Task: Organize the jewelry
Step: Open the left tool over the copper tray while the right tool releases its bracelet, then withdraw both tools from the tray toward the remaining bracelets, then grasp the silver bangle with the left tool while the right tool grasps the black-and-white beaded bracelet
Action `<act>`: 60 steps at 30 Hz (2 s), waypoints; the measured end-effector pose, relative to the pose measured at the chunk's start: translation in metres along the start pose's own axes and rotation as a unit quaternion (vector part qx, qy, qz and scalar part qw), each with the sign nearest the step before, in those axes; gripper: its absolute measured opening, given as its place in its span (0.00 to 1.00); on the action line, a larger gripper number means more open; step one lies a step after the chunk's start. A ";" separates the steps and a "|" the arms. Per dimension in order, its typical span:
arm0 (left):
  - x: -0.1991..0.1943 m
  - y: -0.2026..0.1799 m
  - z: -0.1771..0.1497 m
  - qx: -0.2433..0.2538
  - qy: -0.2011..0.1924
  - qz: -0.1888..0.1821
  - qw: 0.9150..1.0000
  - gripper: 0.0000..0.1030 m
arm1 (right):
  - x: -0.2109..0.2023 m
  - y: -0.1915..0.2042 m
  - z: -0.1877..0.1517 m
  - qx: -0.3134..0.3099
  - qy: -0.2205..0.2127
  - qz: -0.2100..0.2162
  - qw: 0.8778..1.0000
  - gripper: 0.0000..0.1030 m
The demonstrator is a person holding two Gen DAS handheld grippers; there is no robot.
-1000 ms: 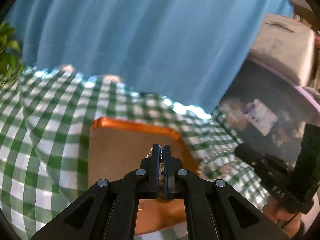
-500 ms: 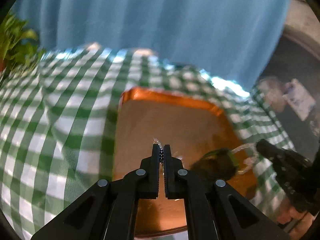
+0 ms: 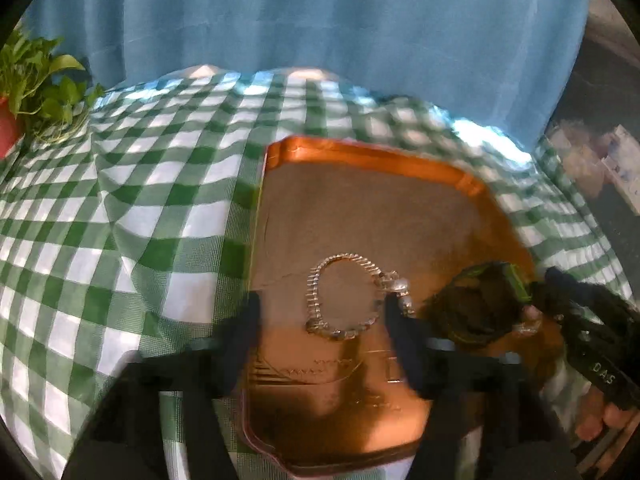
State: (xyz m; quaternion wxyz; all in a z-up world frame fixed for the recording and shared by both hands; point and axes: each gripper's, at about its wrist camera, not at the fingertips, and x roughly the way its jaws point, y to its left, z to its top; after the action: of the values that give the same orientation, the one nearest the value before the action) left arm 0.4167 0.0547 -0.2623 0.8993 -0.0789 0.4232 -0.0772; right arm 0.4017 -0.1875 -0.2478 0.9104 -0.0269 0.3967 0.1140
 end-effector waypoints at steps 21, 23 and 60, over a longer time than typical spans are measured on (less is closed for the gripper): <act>-0.130 0.012 -0.101 -0.007 -0.028 -0.027 0.999 0.70 | -0.135 0.021 -0.054 0.011 -0.037 0.037 0.999 0.43; -0.131 0.013 -0.124 -0.013 -0.024 -0.031 0.999 0.70 | -0.144 0.029 -0.079 -0.002 -0.030 0.032 0.999 0.43; -0.114 -0.002 -0.127 0.035 -0.020 -0.043 0.998 0.60 | -0.108 0.032 -0.130 -0.023 0.009 0.019 1.000 0.39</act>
State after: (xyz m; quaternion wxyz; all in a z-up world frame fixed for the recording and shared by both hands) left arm 0.2470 0.0667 -0.2564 0.9054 -0.0673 0.3987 -0.1293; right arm 0.2301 -0.1941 -0.2561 0.9037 -0.0416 0.4026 0.1399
